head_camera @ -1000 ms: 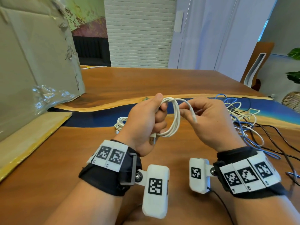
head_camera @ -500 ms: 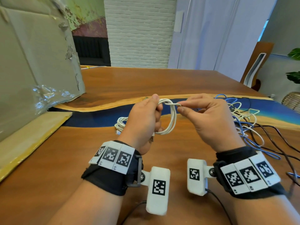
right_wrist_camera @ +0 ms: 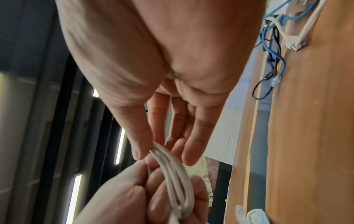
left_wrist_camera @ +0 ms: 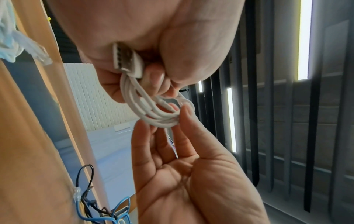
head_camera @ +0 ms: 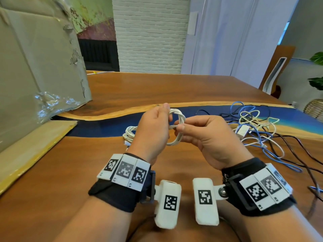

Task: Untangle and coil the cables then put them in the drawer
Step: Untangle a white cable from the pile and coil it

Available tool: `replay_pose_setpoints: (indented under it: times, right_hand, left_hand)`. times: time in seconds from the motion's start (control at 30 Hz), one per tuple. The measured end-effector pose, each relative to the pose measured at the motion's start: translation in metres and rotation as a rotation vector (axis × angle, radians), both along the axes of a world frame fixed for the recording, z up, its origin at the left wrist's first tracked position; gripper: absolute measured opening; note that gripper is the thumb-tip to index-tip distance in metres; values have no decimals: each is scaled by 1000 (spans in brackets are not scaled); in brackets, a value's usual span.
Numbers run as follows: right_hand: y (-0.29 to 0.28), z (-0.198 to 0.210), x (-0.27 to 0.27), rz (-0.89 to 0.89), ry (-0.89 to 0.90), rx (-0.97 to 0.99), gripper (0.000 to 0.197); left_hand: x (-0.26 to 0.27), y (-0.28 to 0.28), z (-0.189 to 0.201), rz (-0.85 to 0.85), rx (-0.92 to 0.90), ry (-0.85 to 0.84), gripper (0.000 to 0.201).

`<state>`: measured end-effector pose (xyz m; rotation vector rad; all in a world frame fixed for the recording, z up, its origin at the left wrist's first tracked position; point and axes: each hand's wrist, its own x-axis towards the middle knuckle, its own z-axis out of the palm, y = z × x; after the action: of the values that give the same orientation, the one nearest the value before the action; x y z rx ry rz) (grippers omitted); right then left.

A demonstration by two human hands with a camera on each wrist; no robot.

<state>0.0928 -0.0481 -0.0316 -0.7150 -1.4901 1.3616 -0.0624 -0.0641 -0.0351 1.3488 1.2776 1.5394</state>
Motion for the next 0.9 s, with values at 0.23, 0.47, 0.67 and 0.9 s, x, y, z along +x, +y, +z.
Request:
replay_pose_setpoints:
  times: [0.23,0.47,0.67,0.9]
  right_hand:
    - [-1,-1,-5,70,-6,-86,9]
    - [4,-7,-2,-64,-310,171,18]
    - [6,-3,5,-56,-146,70,7]
    - [12,-9,7,-67,-158,49,9]
  left_hand:
    - [-1,0,1,-82,-69,-23,44]
    - [-5,-4,9,-126,-105,-145,41]
    - [-14,-3,10,-239,-88,-288,26]
    - [-11,-3,8,-185,-109,-164,34]
